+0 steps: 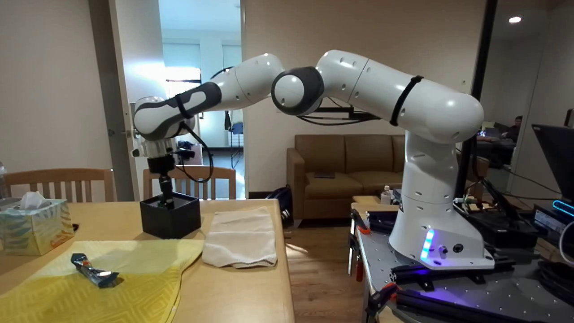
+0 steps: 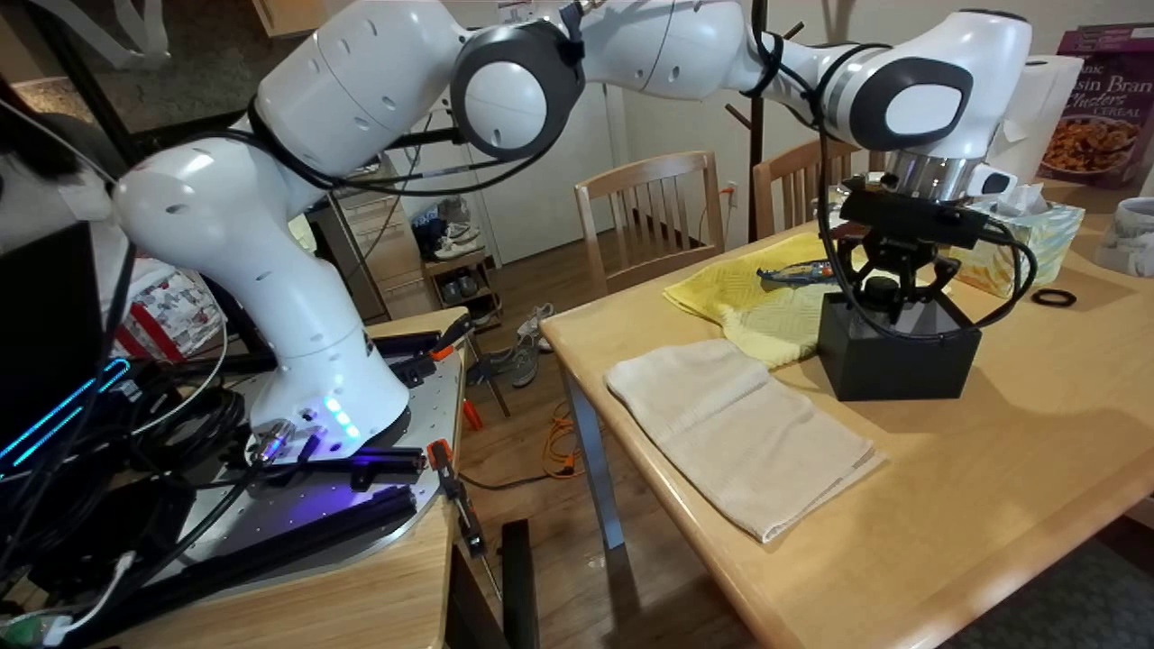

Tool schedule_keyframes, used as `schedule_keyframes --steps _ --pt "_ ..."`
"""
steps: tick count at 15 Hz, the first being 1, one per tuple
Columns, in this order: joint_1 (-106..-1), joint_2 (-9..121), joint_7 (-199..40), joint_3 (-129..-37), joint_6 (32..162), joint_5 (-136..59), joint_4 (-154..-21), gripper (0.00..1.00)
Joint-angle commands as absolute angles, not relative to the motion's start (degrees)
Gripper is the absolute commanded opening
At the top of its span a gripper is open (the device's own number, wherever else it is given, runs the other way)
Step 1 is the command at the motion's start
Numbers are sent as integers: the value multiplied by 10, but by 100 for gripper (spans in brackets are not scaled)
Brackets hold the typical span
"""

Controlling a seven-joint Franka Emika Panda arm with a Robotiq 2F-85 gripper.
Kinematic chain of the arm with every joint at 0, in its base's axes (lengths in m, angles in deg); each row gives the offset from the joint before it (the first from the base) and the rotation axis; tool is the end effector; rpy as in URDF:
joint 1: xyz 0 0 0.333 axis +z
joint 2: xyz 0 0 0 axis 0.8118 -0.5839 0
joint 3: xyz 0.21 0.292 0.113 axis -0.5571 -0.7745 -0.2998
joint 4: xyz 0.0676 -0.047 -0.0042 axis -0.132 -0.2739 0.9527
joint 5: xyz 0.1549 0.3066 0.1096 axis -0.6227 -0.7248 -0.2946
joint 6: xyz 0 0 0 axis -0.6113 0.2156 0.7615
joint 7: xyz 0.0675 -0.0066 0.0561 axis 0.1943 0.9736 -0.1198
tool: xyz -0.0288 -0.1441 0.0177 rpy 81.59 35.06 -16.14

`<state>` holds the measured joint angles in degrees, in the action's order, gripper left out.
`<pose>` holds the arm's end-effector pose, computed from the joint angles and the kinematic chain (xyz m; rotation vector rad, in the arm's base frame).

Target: Pick up the medicine bottle from the black box and put it on the table.

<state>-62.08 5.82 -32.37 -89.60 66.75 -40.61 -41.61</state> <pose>0.7939 -0.0902 0.1853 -2.8955 -0.9589 0.1925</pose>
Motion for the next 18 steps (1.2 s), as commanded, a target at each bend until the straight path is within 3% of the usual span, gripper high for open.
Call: schedule_keyframes --steps 1,10,18 --pt "-617 93 -320 -891 633 -398 -422 30" --pt "-596 183 -356 -880 652 -400 -494 30" --pt "-566 295 -404 -877 671 -382 -674 30"
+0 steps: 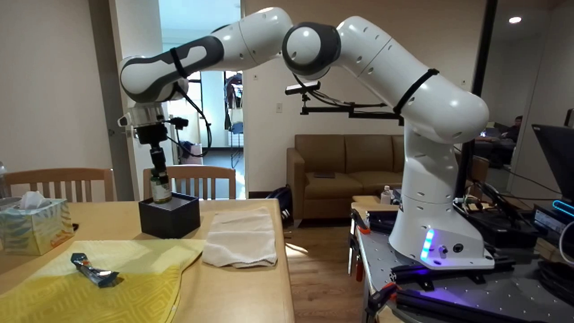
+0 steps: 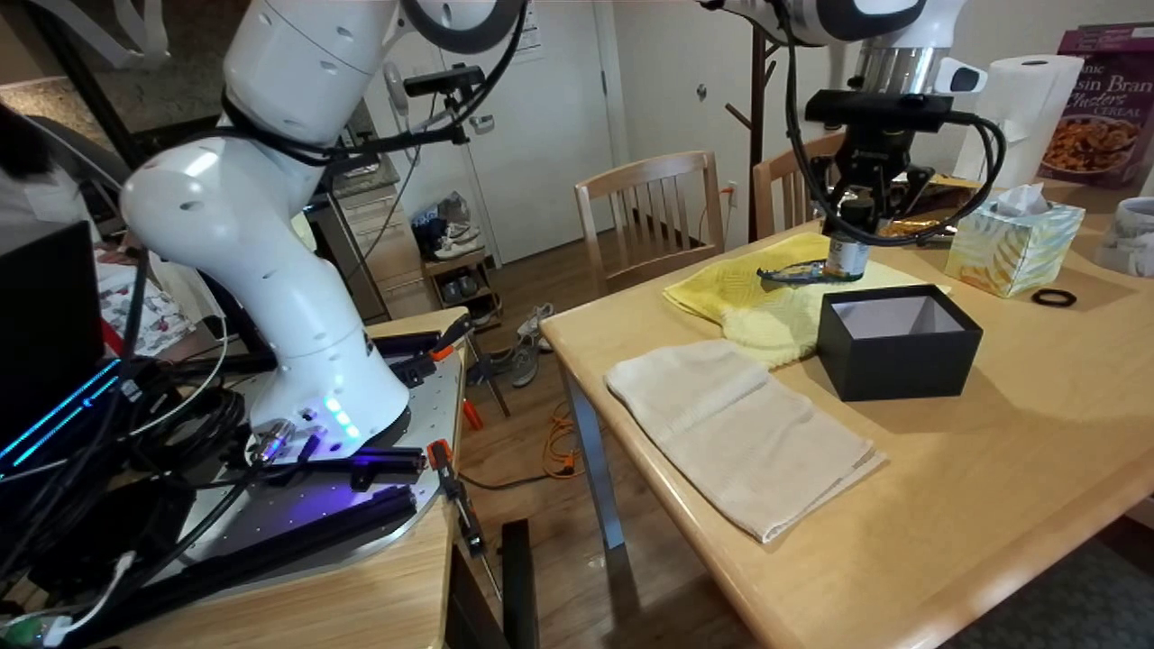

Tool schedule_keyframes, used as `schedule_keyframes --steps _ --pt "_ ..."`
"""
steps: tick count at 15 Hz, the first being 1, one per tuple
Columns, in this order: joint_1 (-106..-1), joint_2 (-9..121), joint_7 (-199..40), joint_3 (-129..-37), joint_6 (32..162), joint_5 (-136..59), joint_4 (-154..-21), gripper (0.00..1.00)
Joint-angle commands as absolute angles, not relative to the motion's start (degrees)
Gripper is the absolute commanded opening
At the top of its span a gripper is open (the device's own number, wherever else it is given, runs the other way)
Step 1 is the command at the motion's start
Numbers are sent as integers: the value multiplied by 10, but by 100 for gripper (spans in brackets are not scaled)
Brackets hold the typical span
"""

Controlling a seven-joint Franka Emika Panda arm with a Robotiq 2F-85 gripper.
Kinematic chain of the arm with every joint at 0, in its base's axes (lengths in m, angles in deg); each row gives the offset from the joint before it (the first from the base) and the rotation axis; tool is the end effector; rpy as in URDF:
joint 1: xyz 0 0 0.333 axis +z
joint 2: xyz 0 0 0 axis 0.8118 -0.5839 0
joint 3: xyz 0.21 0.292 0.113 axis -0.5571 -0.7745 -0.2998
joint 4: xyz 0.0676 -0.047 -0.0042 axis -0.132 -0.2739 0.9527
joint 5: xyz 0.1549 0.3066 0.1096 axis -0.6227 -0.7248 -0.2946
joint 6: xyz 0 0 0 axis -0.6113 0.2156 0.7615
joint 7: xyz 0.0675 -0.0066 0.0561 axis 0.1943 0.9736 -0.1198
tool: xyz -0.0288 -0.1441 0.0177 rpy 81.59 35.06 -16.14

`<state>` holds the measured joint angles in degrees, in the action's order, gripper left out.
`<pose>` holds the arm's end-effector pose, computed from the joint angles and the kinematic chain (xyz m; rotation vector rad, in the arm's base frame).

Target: Pick up the medicine bottle from the black box and put it on the table.

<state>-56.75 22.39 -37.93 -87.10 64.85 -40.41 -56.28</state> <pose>0.7634 -0.0346 0.3018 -2.9539 -0.9402 0.2303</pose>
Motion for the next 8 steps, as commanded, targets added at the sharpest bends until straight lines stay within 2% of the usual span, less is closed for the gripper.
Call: schedule_keyframes --steps 1,8 --pt "-564 308 -409 -876 676 -379 -699 30" --pt "-565 364 -398 -881 796 -340 -898 30"
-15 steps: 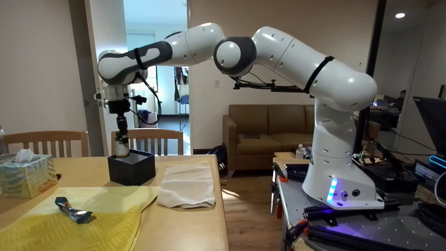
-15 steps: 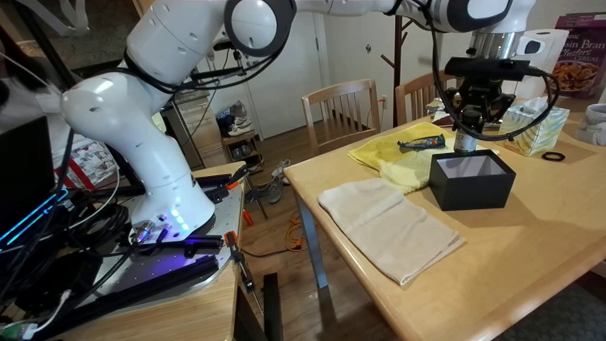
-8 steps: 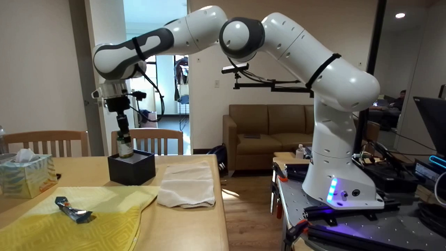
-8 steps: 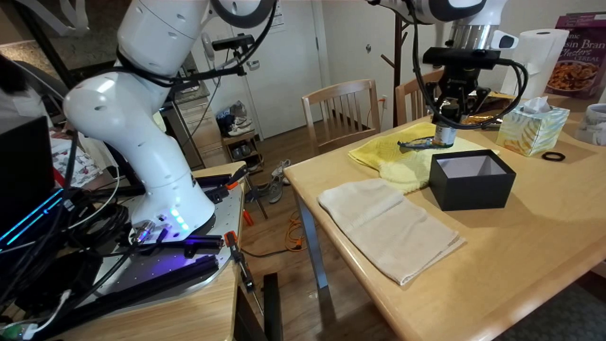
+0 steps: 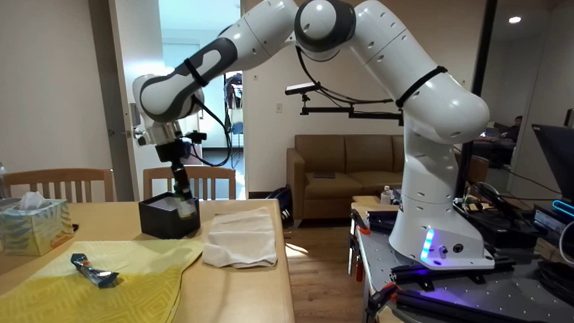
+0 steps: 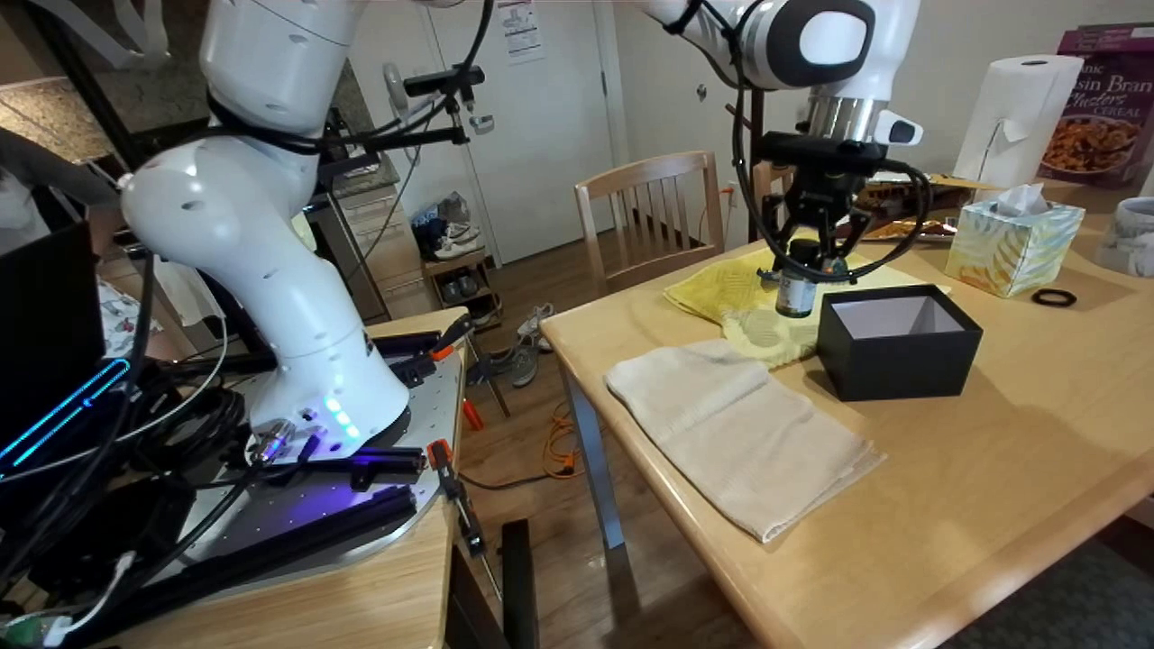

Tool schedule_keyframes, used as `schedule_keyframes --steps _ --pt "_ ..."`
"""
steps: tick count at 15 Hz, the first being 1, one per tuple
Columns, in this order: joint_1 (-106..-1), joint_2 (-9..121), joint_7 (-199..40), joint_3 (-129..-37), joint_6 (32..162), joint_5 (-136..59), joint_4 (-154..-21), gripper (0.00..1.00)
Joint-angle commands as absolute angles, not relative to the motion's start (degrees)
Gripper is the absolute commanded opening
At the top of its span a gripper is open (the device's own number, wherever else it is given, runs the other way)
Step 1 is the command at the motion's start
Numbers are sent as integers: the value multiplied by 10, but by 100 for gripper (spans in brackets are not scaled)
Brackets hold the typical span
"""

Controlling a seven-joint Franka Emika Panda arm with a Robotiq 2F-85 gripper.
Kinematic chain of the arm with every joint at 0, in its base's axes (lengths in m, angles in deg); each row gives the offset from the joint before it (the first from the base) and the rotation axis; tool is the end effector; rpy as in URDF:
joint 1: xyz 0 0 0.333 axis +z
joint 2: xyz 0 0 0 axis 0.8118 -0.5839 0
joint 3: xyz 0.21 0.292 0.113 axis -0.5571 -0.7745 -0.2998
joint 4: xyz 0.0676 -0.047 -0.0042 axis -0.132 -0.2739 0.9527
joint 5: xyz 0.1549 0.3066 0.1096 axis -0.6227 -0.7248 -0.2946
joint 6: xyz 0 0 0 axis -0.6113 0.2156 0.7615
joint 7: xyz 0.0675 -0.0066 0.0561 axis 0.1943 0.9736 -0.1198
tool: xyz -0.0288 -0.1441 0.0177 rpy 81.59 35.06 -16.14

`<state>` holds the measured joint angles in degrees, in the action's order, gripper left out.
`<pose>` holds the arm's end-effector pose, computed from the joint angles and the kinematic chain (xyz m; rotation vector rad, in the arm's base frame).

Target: Pick up the medicine bottle from the black box and put it on the table.

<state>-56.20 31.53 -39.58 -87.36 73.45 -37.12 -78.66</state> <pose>0.6972 -0.0280 0.2690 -2.9535 -0.9656 0.3753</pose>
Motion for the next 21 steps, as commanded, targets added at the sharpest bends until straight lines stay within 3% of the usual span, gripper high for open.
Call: schedule_keyframes --steps 1,8,12,13,14,17,21 --pt "-563 370 -395 -882 815 -327 -928 30" --pt "-555 421 -416 -884 1004 -254 -1152 30" --pt "-570 437 -400 -892 1073 -257 -1210 30" --pt "-578 438 -395 -898 1077 -273 -1214 80" --pt "-583 441 -387 -902 1081 -278 -1220 81" --pt "-596 440 -382 -913 1071 -295 -1233 98" --pt "-611 443 -374 -923 1050 -316 -1222 100"
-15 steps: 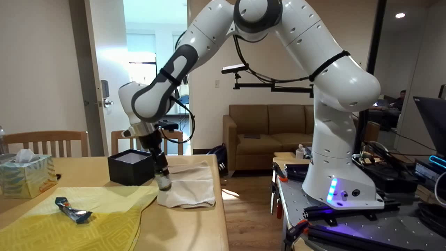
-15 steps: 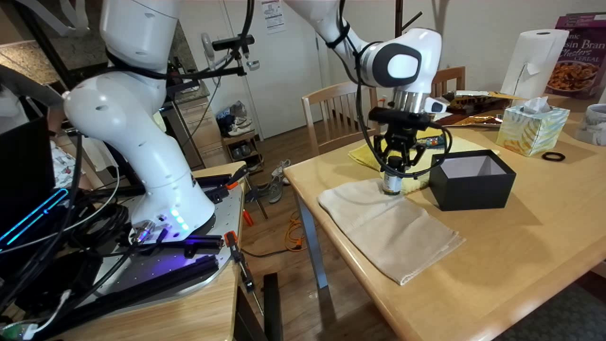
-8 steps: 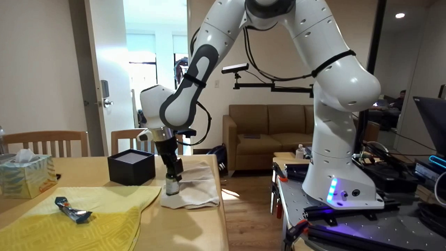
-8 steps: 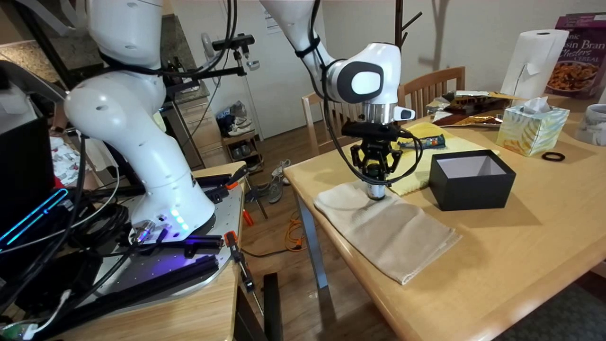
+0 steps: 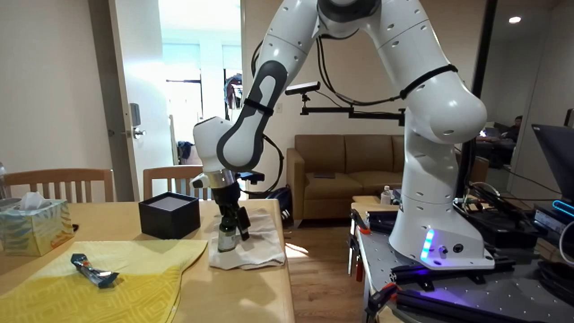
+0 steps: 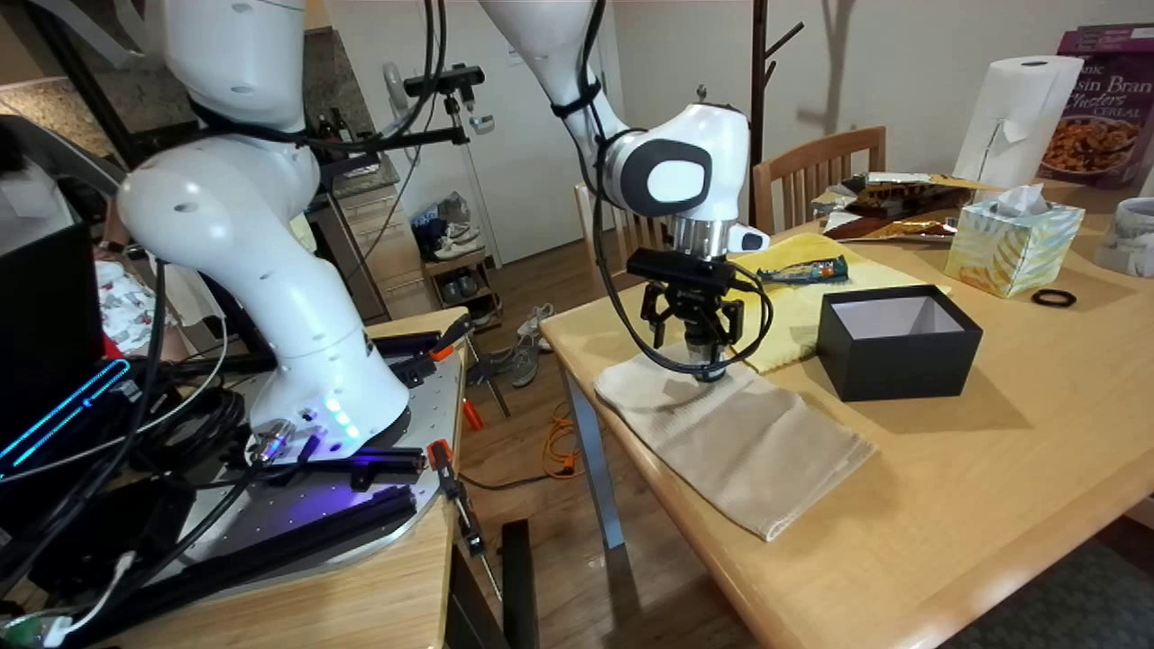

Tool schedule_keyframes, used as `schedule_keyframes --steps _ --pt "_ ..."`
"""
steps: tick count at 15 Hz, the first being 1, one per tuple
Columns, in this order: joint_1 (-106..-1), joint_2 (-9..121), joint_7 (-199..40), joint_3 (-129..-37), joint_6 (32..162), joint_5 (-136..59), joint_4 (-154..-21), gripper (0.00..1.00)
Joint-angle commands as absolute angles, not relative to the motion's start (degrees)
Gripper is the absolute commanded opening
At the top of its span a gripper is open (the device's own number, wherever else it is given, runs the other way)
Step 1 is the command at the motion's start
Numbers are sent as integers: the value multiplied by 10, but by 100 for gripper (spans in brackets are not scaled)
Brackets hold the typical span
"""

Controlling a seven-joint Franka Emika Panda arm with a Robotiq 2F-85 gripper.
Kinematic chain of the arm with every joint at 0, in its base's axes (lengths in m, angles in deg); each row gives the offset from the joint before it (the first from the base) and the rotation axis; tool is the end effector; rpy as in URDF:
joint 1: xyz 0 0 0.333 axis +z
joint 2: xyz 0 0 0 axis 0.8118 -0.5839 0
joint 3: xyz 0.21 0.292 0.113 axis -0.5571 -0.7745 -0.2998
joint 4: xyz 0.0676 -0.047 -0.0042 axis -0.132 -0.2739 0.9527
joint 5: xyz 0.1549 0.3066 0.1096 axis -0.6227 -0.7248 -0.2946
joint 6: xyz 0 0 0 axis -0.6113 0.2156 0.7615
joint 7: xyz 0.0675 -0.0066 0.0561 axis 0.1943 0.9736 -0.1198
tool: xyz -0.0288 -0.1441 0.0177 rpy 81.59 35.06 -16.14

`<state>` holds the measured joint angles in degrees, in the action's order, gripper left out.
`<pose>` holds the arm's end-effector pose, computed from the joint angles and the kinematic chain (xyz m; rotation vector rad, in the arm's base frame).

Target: Pick up the medicine bottle from the black box and put it on the table.

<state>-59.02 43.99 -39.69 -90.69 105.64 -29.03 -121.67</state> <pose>0.5327 -0.0129 0.1795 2.8702 1.1939 -0.3339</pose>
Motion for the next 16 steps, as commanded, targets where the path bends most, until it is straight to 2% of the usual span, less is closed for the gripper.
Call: schedule_keyframes --steps 1,10,16 --pt "-613 443 -373 -924 1047 -318 -1220 100" --pt "-602 510 -397 -913 1070 -304 -1244 100" --pt "-592 570 -404 -911 1037 -309 -1257 100"
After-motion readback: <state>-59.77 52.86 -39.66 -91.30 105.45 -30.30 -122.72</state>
